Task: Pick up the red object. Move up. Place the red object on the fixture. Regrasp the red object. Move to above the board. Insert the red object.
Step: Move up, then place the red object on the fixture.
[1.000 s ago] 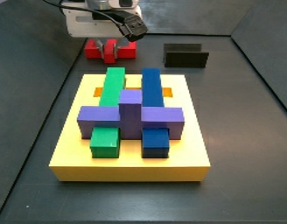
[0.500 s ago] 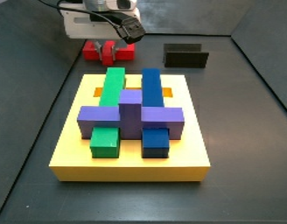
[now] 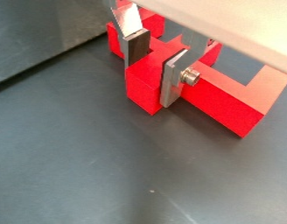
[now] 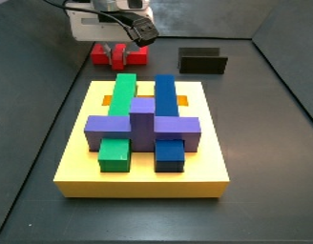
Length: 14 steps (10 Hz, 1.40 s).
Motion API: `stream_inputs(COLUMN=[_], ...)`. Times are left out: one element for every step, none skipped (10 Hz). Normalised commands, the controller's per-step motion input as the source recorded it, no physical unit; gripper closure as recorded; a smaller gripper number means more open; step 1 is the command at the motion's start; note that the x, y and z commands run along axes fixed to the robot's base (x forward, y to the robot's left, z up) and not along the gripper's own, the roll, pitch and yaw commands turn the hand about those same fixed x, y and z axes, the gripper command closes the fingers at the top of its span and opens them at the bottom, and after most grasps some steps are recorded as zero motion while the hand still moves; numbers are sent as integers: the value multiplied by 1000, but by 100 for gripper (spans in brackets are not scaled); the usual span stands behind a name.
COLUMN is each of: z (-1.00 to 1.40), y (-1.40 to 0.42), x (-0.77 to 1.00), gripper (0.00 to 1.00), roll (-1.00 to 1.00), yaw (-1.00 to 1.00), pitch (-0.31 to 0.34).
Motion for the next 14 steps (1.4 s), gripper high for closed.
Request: stream_inputs(z=[829,649,375,0,0,74,191,311,360,380,140,183,340,334], y=[-50,-56,-35,0,23,120,114,106,89,29,23,0,6,6], x=[-56,-114,-60,91,520,751,777,757,743,817,860,874,791,837], gripper=[100,100,100,100,100,100,100,100,100,100,100,100,100,100], roll=[-11,-16,-12,0,-263,-569,-669,-757,-780,-766,-523,-546,-646,-751], yaw=[30,39,24,0,0,0,0,0,0,-31,-211,-200,-191,-226], pitch=[27,67,45,0,0,49,86,134,151,220,297,300,257,89])
